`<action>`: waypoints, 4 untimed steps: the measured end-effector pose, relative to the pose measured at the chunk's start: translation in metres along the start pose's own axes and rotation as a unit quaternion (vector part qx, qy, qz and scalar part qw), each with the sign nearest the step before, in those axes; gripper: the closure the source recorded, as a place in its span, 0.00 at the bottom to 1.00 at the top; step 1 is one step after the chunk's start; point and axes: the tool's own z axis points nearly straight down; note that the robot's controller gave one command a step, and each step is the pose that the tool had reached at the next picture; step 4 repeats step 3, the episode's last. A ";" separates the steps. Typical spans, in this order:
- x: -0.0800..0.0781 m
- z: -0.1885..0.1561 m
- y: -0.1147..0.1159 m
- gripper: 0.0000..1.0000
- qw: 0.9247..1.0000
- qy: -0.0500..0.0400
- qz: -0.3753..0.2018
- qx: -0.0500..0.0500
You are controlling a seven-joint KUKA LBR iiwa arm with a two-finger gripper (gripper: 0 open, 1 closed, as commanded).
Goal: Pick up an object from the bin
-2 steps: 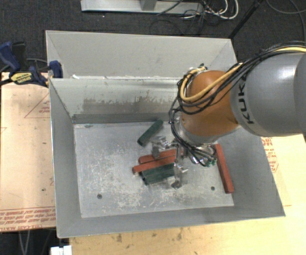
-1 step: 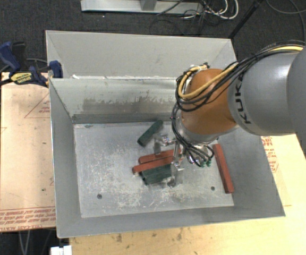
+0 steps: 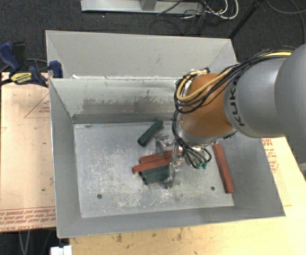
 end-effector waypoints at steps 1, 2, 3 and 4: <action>-0.001 -0.001 0.001 0.00 1.000 0.000 -0.001 0.000; -0.002 -0.003 0.001 1.00 1.000 0.001 -0.001 0.000; -0.004 -0.061 0.001 1.00 1.000 -0.003 -0.001 0.001; -0.004 -0.061 0.001 1.00 1.000 -0.003 -0.001 0.001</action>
Offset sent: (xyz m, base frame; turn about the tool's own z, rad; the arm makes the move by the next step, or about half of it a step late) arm 0.0000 0.0000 0.0000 0.0000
